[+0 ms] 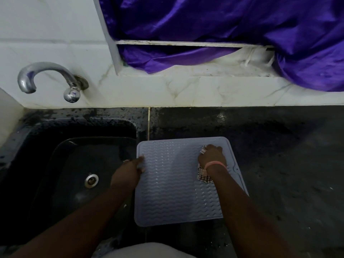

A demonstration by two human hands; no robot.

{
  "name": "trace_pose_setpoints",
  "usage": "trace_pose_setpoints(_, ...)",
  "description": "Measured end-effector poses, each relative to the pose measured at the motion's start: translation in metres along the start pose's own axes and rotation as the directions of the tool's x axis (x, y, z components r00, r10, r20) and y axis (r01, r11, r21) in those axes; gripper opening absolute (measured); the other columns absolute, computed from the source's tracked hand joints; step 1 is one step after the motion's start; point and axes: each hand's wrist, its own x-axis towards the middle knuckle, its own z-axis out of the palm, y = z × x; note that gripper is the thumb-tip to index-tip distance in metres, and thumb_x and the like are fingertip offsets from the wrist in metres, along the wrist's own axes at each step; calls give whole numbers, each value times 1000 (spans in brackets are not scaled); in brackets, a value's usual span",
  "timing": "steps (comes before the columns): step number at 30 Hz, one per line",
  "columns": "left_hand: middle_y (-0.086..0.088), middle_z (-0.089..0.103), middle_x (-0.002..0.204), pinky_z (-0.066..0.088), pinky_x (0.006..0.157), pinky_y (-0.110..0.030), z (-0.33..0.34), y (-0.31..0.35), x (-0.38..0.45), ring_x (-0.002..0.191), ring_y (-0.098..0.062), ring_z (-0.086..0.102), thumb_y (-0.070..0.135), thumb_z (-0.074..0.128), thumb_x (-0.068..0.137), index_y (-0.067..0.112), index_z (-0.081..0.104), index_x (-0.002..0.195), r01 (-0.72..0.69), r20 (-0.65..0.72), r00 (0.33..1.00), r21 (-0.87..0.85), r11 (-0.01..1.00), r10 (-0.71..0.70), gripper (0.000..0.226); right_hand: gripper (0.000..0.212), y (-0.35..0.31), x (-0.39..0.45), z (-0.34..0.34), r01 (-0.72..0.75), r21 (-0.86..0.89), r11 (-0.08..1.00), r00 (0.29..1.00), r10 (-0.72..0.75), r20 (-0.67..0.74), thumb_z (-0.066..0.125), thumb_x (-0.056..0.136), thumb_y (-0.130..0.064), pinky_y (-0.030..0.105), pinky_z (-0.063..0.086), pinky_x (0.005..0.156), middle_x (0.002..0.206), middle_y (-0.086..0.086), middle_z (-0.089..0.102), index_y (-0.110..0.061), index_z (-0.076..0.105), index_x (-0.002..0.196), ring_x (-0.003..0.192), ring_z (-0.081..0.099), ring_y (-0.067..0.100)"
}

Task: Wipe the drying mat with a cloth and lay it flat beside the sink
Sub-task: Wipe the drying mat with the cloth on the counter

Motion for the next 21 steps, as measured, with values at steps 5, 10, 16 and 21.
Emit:
trace_pose_setpoints(5, -9, 58, 132, 48, 100, -39, 1, -2, 3, 115, -25, 61, 35, 53, 98, 37, 43, 146, -16, -6, 1000, -38, 999, 16, 48, 28, -21, -11, 9, 68, -66, 995, 997, -65, 50, 53, 88, -18, 34, 46, 87, 124, 18, 55, -11, 59, 115, 96, 51, 23)
trace_pose_setpoints(10, -9, 56, 128, 52, 94, -41, -1, -1, 0, 106, -23, 63, 37, 54, 97, 40, 41, 146, 1, -8, 1000, -43, 999, -1, 50, 25, -45, -27, 29, 168, -108, 980, 985, -163, 52, 51, 90, -16, 31, 46, 87, 124, 17, 55, -12, 61, 112, 101, 55, 24)
trace_pose_setpoints(16, 0, 63, 119, 52, 85, -31, -5, -4, 1, 96, -12, 64, 36, 55, 99, 43, 37, 147, -4, 40, 999, -54, 999, 6, 52, 26, -85, -50, 51, 253, -111, 961, 967, -247, 67, 59, 89, -20, 35, 54, 87, 133, 13, 45, -14, 64, 114, 95, 64, 28)
trace_pose_setpoints(21, -7, 61, 121, 55, 89, -37, -7, -9, 4, 99, -17, 65, 37, 55, 98, 50, 26, 148, -52, 92, 995, 16, 999, 51, 59, 29, -107, -60, 63, 290, -140, 947, 955, -277, 107, 59, 89, -22, 38, 54, 91, 140, 13, 40, -16, 62, 117, 103, 63, 30)
